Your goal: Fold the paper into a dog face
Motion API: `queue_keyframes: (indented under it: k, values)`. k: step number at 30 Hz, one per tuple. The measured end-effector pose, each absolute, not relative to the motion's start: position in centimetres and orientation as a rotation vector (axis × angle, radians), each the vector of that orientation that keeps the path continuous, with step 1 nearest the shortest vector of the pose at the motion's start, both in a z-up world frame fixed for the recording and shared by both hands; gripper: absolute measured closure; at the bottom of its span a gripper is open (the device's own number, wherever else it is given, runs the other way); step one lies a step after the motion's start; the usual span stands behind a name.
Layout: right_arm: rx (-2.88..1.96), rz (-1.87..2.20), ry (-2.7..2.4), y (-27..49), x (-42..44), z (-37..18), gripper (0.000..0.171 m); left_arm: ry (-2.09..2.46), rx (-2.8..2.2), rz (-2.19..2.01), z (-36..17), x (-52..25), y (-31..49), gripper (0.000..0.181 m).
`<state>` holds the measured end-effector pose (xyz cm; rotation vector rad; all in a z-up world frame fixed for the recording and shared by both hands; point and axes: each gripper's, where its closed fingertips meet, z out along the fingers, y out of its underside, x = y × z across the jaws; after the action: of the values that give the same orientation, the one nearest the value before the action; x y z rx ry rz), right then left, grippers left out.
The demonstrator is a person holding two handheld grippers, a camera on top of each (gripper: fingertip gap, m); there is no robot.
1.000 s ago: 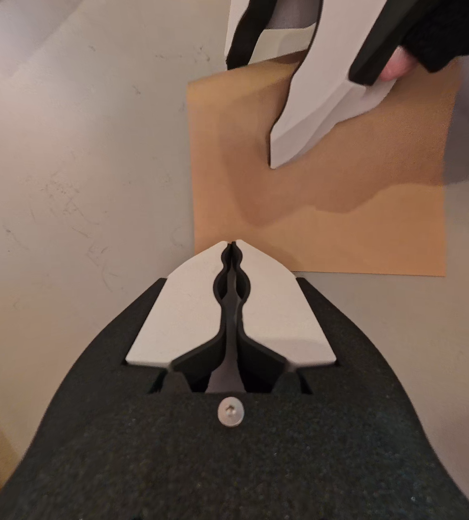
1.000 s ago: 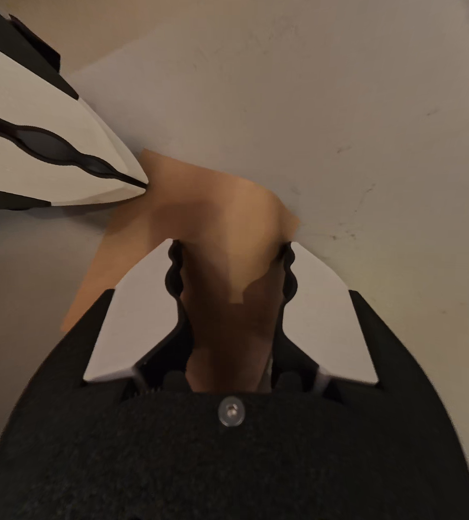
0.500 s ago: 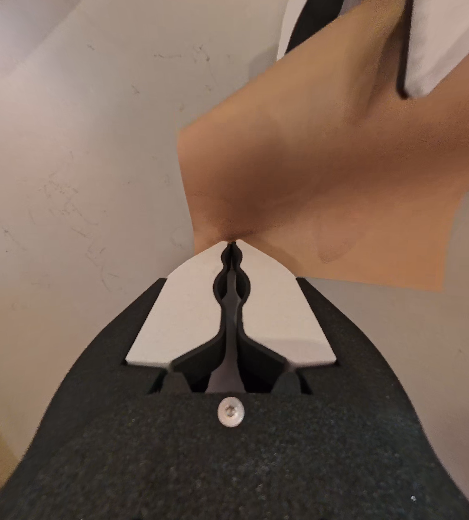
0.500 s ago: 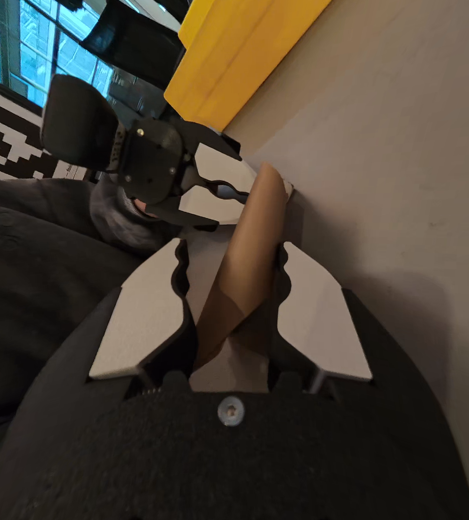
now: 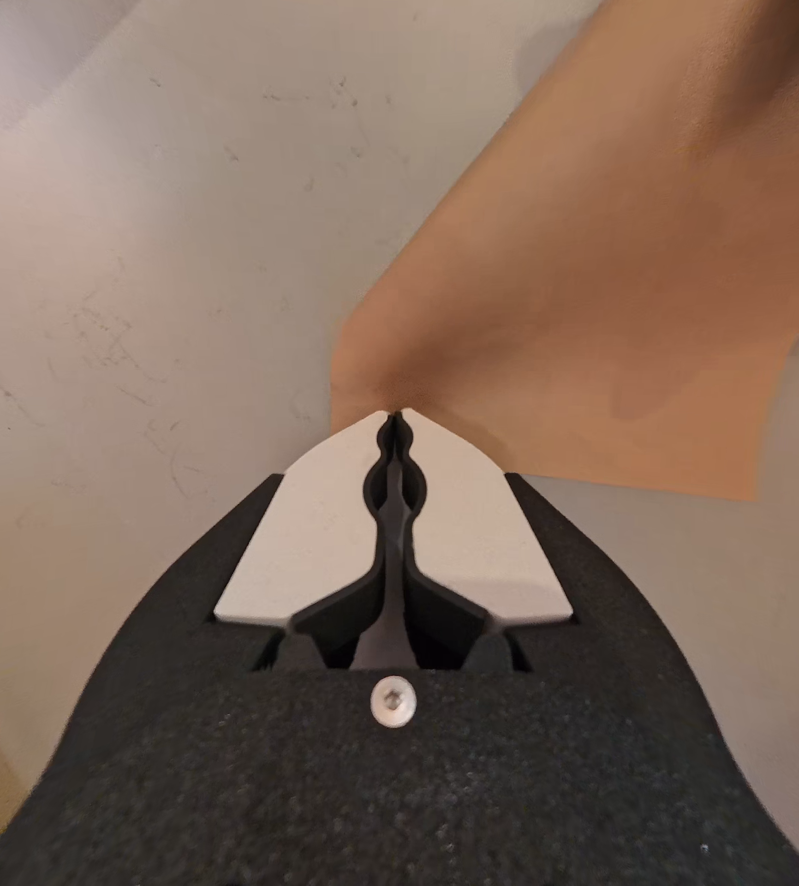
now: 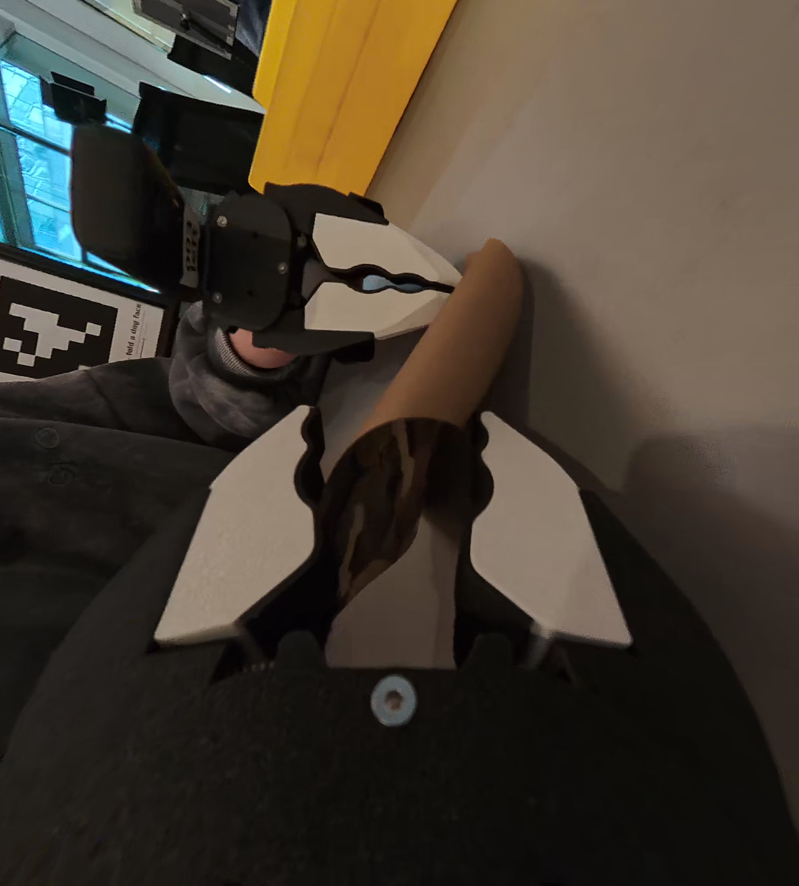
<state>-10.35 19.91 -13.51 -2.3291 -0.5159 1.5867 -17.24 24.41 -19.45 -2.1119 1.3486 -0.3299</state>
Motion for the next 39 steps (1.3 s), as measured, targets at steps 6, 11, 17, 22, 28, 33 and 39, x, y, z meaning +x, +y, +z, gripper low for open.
queue_keyframes:
  k: [6,11,17,22,28,33,39]
  values:
    - [-2.403,1.5,-0.445,19.9,-9.0,-14.8,0.119,1.353,-2.109,-0.326,-19.4,-17.2,24.4,0.181]
    - [-2.449,1.518,-0.466,22.8,-9.0,-15.4,0.126,1.357,-2.108,-0.321,-19.5,-17.2,24.4,0.181]
    - [-2.503,1.602,-0.487,26.7,-8.6,-16.9,0.137,1.365,-2.103,-0.341,-19.5,-17.2,24.4,0.181]
    - [-2.475,1.57,-0.54,28.3,-8.4,-16.9,0.15,1.361,-2.105,-0.35,-19.5,-17.2,24.4,0.181]
    - [-2.391,1.407,-0.622,29.0,-7.1,-15.8,0.171,1.359,-2.107,-0.348,-19.5,-17.2,24.4,0.181]
    - [-2.365,1.36,-0.673,29.2,-7.2,-15.8,0.171,1.359,-2.106,-0.34,-19.5,-17.3,24.4,0.181]
    - [-2.333,1.383,-0.642,29.8,-7.2,-15.7,0.165,1.356,-2.107,-0.342,-19.5,-17.3,24.4,0.181]
